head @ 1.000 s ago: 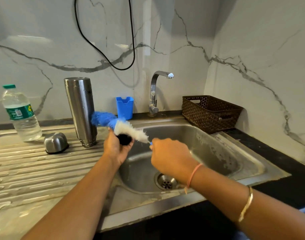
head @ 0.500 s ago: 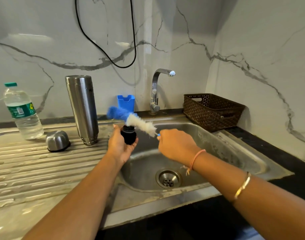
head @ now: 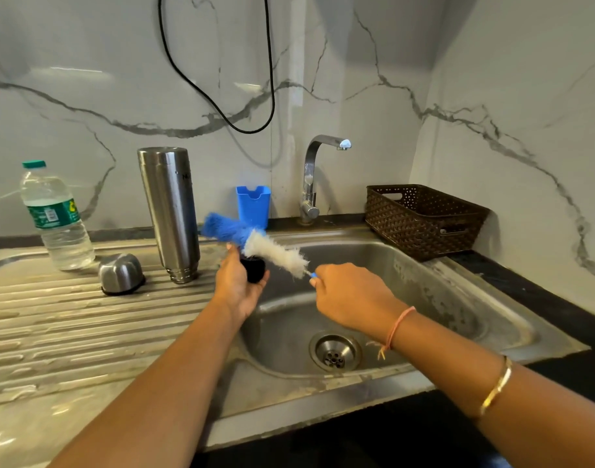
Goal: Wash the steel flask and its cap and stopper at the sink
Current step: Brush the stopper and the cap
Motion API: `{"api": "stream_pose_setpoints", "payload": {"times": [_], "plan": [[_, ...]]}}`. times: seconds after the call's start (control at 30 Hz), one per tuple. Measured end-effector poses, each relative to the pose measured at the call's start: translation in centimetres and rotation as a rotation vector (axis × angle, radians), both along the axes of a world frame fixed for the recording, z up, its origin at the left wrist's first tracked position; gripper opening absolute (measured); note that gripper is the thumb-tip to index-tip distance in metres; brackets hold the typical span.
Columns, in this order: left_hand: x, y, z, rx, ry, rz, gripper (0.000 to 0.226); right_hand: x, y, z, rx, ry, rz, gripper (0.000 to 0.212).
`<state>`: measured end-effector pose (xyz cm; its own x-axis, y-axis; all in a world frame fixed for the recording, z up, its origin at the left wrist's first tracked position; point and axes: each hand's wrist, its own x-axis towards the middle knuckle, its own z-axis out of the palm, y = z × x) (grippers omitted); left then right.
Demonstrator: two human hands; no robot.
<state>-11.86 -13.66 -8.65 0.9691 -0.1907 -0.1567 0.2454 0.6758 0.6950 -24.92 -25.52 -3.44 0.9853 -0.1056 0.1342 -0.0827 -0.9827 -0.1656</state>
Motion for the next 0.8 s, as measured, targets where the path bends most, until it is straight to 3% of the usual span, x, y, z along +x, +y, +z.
{"api": "stream_pose_setpoints", "payload": {"times": [0.2, 0.37, 0.47, 0.57, 0.7, 0.8], "plan": [[-0.6, -0.5, 0.2, 0.057, -0.069, -0.036, 0.041, 0.5, -0.5, 0.4, -0.006, -0.026, -0.058, 0.020], [0.1, 0.7, 0.4, -0.104, -0.002, 0.008, 0.042, -0.7, -0.2, -0.7, 0.007, 0.028, -0.040, 0.013], [-0.6, 0.4, 0.6, -0.103, -0.058, -0.081, 0.032, -0.4, -0.5, -0.4, 0.025, 0.000, -0.084, 0.016], [-1.3, -0.2, 0.9, -0.099, -0.050, -0.104, 0.017, 1.3, -1.7, 0.0, 0.131, -0.014, -0.169, 0.021], [-1.2, 0.0, 0.7, 0.044, 0.002, -0.074, 0.030, 4.3, -2.4, -0.9, 0.316, -0.018, -0.186, 0.027], [-0.7, 0.1, 0.5, 0.105, 0.007, -0.051, 0.028, 5.7, -1.9, -2.4, 0.510, -0.015, -0.165, 0.018]]}}
